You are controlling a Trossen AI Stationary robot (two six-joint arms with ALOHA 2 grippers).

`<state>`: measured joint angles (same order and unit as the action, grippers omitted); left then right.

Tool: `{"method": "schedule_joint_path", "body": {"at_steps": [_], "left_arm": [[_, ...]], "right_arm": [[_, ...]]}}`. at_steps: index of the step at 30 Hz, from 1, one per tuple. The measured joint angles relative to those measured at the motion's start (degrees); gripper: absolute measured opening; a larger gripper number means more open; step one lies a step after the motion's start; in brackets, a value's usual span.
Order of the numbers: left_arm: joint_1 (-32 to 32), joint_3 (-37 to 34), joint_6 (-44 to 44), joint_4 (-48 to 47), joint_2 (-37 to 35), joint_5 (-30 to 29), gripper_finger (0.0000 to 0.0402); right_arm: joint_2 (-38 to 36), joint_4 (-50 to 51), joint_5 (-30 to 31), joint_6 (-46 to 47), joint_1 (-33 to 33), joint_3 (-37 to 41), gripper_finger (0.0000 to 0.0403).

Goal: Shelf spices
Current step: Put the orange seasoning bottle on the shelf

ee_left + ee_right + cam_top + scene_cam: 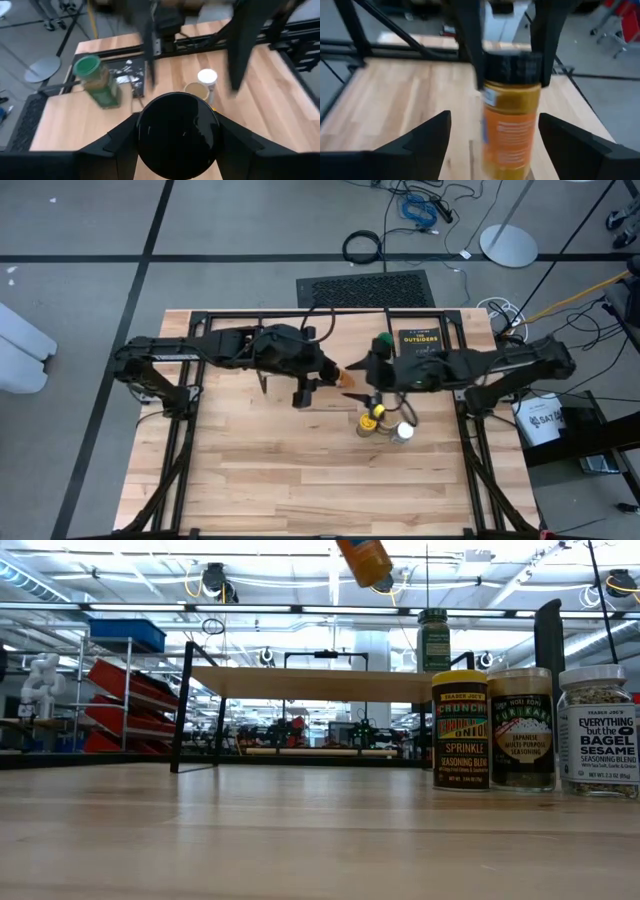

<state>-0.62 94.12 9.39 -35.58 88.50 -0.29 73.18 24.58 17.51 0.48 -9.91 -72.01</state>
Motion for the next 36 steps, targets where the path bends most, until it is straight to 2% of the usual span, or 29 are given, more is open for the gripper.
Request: {"method": "schedule_joint_path", "body": {"at_steps": [7, 12, 16, 19, 23, 31, 36], "left_arm": [[0.76, 0.49, 0.02, -0.42, 0.39, 0.46, 0.0208], [1.18, 0.49, 0.08, -0.73, 0.39, 0.45, 0.0208], [1.14, 0.49, 0.08, -0.69, 0.39, 0.43, 0.0208], [1.16, 0.49, 0.08, -0.77, 0.39, 0.42, 0.0208], [1.16, 0.49, 0.08, -1.13, 0.39, 0.39, 0.0208], [1.14, 0.49, 0.17, -1.15, 0.39, -0.28, 0.0209], [1.51, 0.49, 0.13, -1.08, 0.39, -0.80, 0.0246]], "right_arm": [[3.74, -0.59, -1.43, -1.29, 2.82, 0.02, 0.0314], [5.01, -2.75, -1.61, -3.39, 3.15, 0.02, 0.0315], [6.13, -4.18, -5.24, -3.53, 3.86, 0.02, 0.0315], [7.17, -4.82, -5.66, -3.57, 4.60, 0.02, 0.0310], [8.17, -6.38, -5.76, -4.14, 5.11, 0.07, 0.0281], [8.12, -6.45, -5.98, -4.21, 5.40, 0.07, 0.0192], [8.08, -6.57, -5.89, -4.83, 5.40, 0.07, 0.0172]]}}
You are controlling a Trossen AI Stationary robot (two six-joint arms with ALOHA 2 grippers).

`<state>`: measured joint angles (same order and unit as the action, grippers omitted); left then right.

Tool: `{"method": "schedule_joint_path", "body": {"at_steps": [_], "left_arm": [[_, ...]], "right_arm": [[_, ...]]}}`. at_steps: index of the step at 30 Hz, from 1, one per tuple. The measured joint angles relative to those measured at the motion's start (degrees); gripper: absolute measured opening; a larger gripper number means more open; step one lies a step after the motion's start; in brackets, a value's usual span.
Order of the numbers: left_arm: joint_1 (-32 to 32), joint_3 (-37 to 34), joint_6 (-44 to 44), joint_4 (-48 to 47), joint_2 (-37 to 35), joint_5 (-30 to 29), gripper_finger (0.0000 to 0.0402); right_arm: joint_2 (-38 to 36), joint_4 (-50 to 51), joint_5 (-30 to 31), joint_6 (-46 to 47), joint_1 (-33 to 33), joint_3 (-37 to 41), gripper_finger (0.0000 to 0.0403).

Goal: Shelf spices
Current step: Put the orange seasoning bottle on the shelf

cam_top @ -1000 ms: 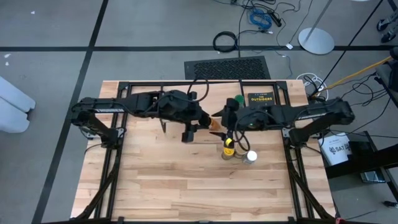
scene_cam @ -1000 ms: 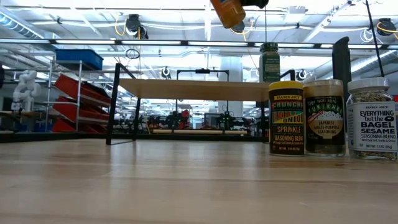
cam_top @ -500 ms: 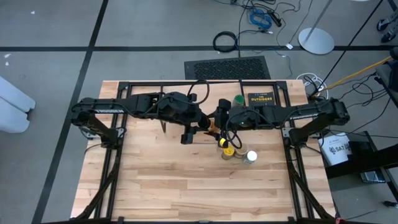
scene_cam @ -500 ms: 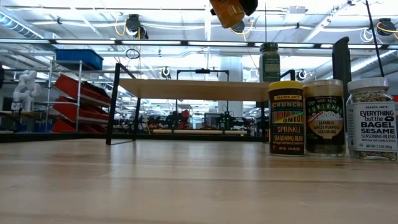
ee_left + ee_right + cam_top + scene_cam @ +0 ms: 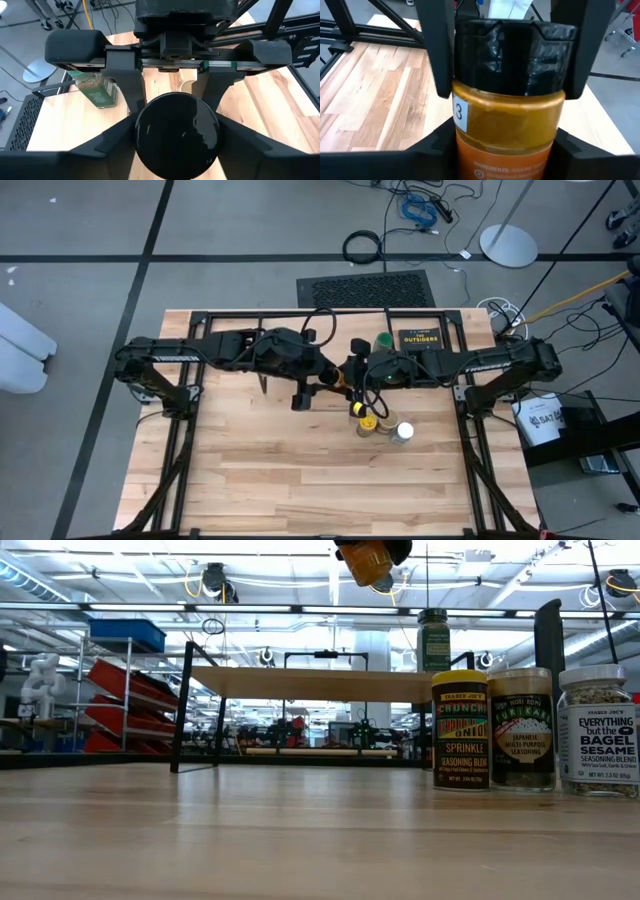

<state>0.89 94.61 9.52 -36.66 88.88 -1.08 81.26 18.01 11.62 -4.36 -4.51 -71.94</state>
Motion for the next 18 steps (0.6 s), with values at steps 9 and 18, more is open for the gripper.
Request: {"method": "schedule_joint_path", "body": {"at_steps": [9, 18], "left_arm": [[0.78, -0.06, 1.60, 5.02, -1.41, -7.55, 0.0337], [0.80, -0.06, 1.07, 2.77, -6.22, -13.33, 0.0363]], "right_arm": [[-0.05, -0.34, 0.28, -1.55, 2.32, 0.00, 0.0176], [-1.82, 0.23, -2.69, -2.75, 5.78, 0.00, 0.0176]]}}
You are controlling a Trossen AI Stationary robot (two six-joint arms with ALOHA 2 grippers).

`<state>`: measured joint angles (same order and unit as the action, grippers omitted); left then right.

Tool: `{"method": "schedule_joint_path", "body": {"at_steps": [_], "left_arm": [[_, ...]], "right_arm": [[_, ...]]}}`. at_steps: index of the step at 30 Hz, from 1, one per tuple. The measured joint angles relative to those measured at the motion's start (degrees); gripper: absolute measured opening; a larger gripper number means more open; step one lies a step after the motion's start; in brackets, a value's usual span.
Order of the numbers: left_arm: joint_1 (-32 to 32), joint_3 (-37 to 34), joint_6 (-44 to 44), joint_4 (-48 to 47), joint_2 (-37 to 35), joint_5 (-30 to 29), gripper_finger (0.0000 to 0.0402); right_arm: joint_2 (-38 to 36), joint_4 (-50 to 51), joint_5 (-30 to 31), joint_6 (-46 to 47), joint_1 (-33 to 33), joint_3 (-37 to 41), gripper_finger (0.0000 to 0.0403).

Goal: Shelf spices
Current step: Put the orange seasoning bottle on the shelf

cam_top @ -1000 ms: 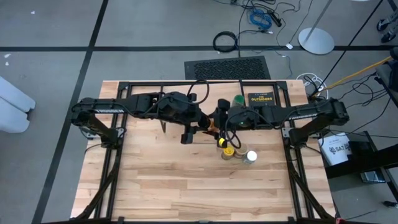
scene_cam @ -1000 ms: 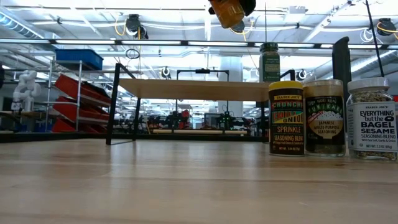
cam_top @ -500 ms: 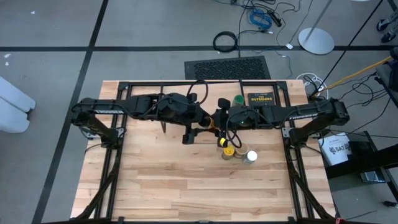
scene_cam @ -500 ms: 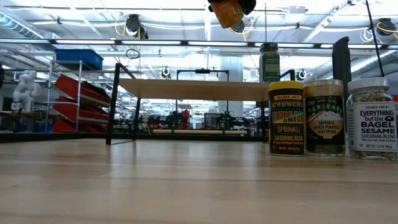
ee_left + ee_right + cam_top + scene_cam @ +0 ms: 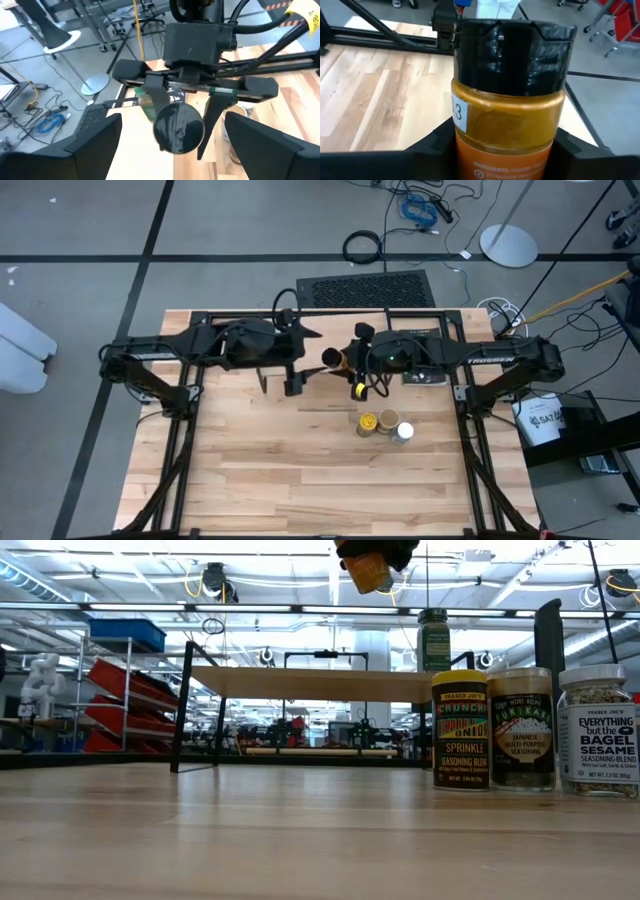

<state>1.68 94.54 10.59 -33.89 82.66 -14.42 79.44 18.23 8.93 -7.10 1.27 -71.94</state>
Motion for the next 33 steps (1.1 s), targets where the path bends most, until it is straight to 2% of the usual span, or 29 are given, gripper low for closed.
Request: {"method": "schedule_joint_path", "body": {"at_steps": [10, 22, 26, 33], "left_arm": [[-0.10, 0.00, 1.33, -0.02, 3.17, -1.13, 0.0364], [-1.19, -0.04, 1.83, 2.12, 6.64, 1.03, 0.0359], [-1.28, -0.04, 1.88, 2.14, 6.64, 1.52, 0.0327], [-1.28, -0.04, 1.70, 1.91, 6.64, 2.30, 0.0230]], "right_arm": [[-0.77, 0.36, -1.78, -0.18, -0.05, -0.02, 0.0176], [-0.75, 1.67, -1.64, -0.21, -0.22, -0.02, 0.0176], [-0.73, 1.97, -1.71, -0.53, -0.23, -0.02, 0.0176], [-0.71, 2.07, -1.42, -1.33, -0.21, -0.02, 0.0176]]}}
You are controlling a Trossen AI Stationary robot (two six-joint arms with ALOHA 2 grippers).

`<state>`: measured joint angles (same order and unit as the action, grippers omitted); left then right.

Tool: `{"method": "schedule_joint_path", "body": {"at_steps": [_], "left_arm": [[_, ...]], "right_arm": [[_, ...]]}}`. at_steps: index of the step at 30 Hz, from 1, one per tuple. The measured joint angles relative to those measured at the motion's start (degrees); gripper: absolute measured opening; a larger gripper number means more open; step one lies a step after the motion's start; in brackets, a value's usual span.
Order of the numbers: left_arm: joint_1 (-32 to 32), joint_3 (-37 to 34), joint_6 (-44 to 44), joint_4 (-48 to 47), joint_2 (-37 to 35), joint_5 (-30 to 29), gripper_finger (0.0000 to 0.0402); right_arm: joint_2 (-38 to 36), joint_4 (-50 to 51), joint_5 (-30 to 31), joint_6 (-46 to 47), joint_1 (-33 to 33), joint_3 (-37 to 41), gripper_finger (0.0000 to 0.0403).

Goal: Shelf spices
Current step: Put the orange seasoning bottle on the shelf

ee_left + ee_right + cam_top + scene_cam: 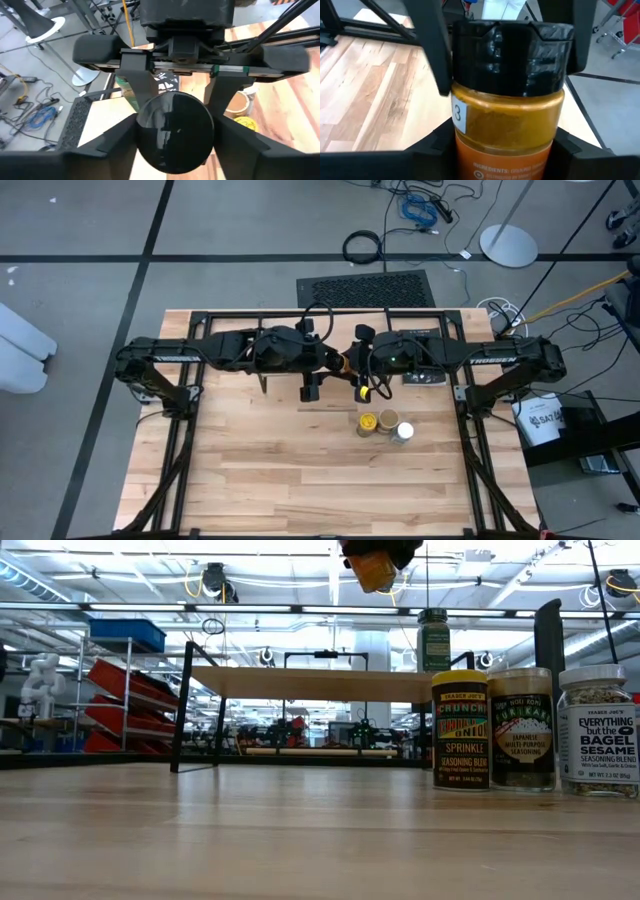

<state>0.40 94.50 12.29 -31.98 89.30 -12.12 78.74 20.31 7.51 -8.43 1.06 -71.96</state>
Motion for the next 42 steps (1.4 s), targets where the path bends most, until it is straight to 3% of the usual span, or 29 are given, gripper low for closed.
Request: {"method": "schedule_joint_path", "body": {"at_steps": [3, 11, 16, 27, 37, 42], "left_arm": [[0.04, 0.00, -0.15, -0.01, -0.02, 0.13, 0.0206], [-0.02, 0.02, 0.82, -0.36, -0.02, 0.09, 0.0206], [-1.17, 0.02, 1.73, -0.05, 0.02, 0.50, 0.0211], [-3.83, 0.11, 2.13, 5.19, 0.33, 5.22, 0.0215], [-4.00, 0.00, 2.15, 6.59, 0.46, 6.38, 0.0216], [-4.02, 0.00, 2.04, 6.78, 0.46, 6.47, 0.0216]], "right_arm": [[0.00, 0.24, -0.13, -0.84, -0.04, 0.00, 0.0181], [0.00, 0.38, 0.00, 0.37, 0.00, -0.03, 0.0225], [-0.53, 5.38, 0.17, -0.03, 0.13, -2.02, 0.0244], [-1.24, 20.59, -0.09, -1.12, 0.95, -11.84, 0.0249], [-0.80, 21.71, -0.38, -1.28, 1.53, -12.09, 0.0250], [-1.11, 21.95, -0.42, -1.30, 1.66, -12.07, 0.0273]]}}
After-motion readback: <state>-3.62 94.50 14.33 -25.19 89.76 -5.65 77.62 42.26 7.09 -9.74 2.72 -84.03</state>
